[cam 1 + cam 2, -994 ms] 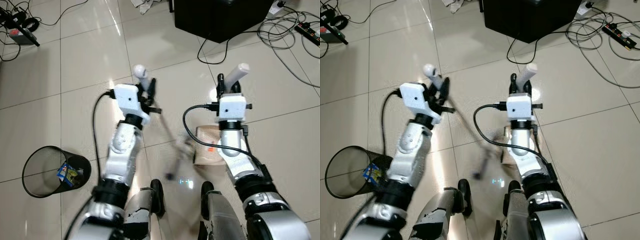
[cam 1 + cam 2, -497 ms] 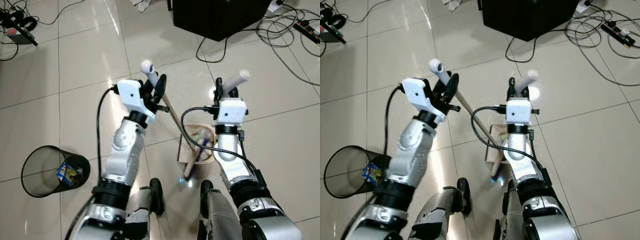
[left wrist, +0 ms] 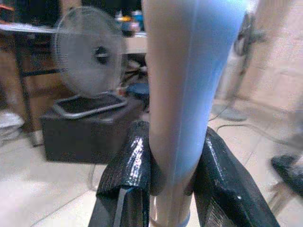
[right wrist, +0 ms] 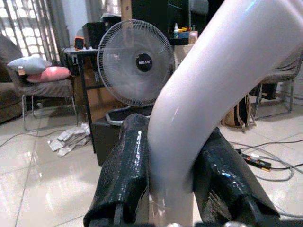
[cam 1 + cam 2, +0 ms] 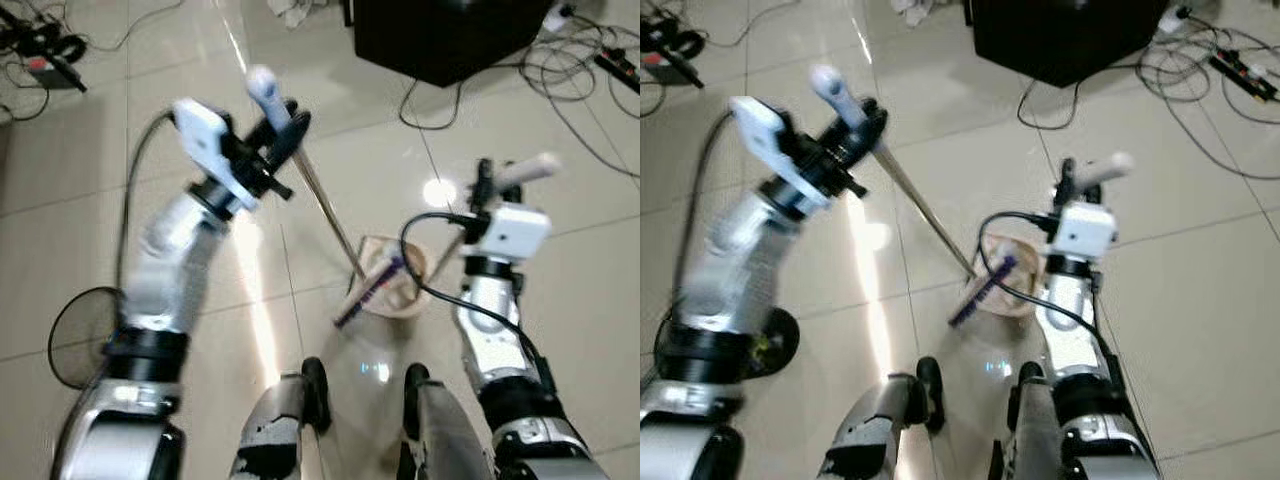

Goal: Sweep floor

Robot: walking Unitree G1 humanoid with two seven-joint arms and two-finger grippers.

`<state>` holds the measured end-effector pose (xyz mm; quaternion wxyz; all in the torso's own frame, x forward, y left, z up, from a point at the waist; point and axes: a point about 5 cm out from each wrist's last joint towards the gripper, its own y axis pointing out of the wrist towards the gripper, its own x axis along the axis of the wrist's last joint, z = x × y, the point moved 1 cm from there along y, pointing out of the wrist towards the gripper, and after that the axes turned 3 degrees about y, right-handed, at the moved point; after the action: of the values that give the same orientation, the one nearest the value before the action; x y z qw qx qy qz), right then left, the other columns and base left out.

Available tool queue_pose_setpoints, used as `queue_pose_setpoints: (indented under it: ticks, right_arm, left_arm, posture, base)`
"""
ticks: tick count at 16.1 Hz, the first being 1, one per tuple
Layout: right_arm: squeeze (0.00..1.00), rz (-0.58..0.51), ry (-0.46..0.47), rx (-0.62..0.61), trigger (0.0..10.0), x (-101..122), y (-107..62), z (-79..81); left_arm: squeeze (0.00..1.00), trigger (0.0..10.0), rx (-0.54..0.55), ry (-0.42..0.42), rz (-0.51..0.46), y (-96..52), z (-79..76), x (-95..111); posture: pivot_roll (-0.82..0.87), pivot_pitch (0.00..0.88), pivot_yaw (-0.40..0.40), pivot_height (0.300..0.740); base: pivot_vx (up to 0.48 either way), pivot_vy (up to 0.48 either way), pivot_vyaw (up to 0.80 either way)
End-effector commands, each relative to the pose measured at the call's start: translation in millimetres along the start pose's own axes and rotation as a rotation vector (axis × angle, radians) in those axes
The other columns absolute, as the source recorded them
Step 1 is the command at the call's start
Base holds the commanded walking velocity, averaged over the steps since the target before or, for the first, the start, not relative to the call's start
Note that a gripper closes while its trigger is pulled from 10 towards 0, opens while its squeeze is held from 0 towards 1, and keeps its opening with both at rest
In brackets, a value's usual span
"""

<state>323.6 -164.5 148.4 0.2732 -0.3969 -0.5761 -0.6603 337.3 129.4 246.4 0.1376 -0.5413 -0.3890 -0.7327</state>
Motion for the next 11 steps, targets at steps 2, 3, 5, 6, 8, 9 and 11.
queue_pose_setpoints:
  ticks: [2,3,5,6,8,9,11]
  right_arm:
    - [0.0,0.016,0.01,-0.012,10.0,-1.4,-4.3,-7.6]
    - [0.0,0.018,0.006,-0.013,10.0,-1.5,-3.9,-10.6]
    - [0.0,0.015,0.0,-0.019,10.0,-0.2,-3.5,-16.4]
    - [0.0,0.013,0.0,-0.023,10.0,0.1,-3.4,-17.4]
    - [0.0,0.002,0.019,-0.05,10.0,3.5,-3.9,-21.4]
    - [0.0,-0.012,0.042,-0.067,10.0,9.0,-2.1,-23.6]
    - [0.0,-0.046,0.066,-0.087,10.0,23.4,3.8,-26.0]
  left_arm:
    - [0.0,10.0,-0.123,0.039,-0.046,-2.7,9.7,34.6]
    - [0.0,10.0,-0.127,0.051,-0.058,-2.9,16.5,42.7]
    - [0.0,10.0,-0.08,0.062,-0.108,-4.2,35.7,62.8]
    - [0.0,10.0,-0.055,0.061,-0.123,-4.9,41.6,67.0]
    - [0.0,10.0,0.062,0.102,-0.149,-12.5,69.1,79.2]
    - [0.0,10.0,0.107,0.171,-0.068,-14.8,74.4,65.7]
    - [0.0,10.0,0.164,0.195,0.038,-18.8,73.2,38.6]
  posture:
    - [0.08,0.23,0.14,0.74]
    - [0.08,0.219,0.134,0.74]
    - [0.07,0.197,0.13,0.74]
    - [0.07,0.191,0.13,0.74]
    - [0.06,0.171,0.13,0.74]
    - [0.05,0.155,0.121,0.74]
    - [0.01,0.141,0.124,0.74]
  base:
    - [0.0,0.0,0.0]
    - [0.0,0.0,0.0]
    - [0.0,0.0,0.0]
    - [0.0,0.0,0.0]
    - [0.0,0.0,0.0]
    - [0.0,0.0,0.0]
    - [0.0,0.0,0.0]
